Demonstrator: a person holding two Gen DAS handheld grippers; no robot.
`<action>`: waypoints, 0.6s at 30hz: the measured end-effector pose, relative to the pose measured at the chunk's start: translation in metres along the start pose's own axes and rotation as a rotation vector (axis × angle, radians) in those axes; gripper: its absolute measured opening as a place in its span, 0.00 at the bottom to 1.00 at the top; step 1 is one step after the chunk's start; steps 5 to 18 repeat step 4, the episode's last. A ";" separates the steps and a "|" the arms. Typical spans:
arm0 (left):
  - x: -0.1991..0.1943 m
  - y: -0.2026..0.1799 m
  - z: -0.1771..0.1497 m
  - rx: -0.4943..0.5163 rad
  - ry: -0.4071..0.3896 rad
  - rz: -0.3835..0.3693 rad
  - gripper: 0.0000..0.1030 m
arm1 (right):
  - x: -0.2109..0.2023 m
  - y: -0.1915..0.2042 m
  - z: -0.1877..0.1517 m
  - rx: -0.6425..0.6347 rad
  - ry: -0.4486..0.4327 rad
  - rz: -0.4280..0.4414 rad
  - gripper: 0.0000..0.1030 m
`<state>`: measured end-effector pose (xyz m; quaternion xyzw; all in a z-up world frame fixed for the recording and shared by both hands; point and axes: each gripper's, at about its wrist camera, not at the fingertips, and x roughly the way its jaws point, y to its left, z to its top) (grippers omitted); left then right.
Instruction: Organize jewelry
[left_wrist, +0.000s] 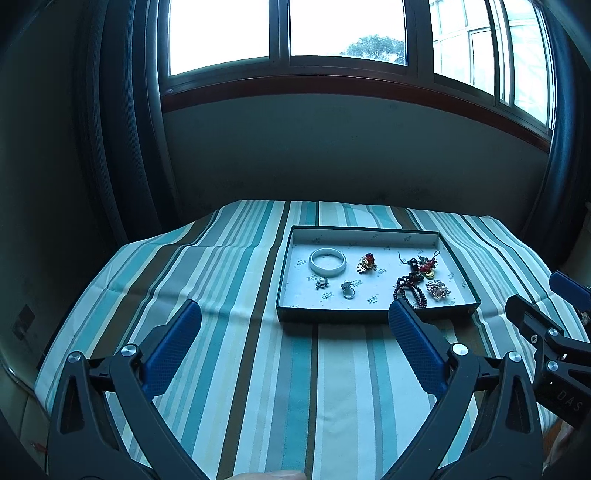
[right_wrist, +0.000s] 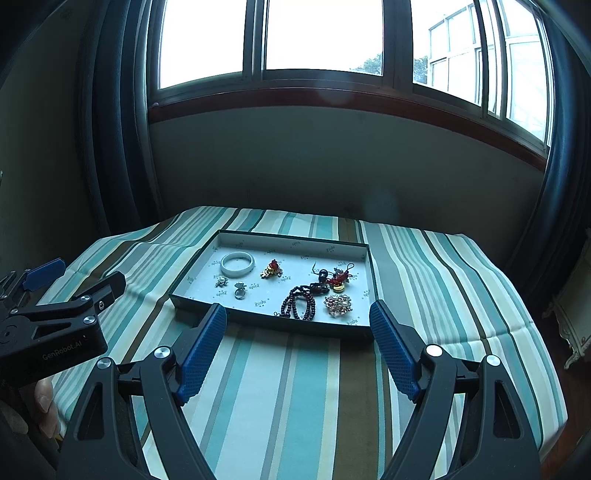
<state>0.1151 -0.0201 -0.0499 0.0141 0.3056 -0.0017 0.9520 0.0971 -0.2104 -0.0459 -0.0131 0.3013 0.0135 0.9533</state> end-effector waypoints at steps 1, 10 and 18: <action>0.004 0.001 0.000 -0.001 0.010 0.000 0.98 | 0.002 -0.002 -0.001 0.002 0.005 -0.003 0.76; 0.019 0.009 -0.002 -0.017 0.048 0.006 0.98 | 0.012 -0.011 -0.003 0.017 0.030 -0.006 0.76; 0.019 0.009 -0.002 -0.017 0.048 0.006 0.98 | 0.012 -0.011 -0.003 0.017 0.030 -0.006 0.76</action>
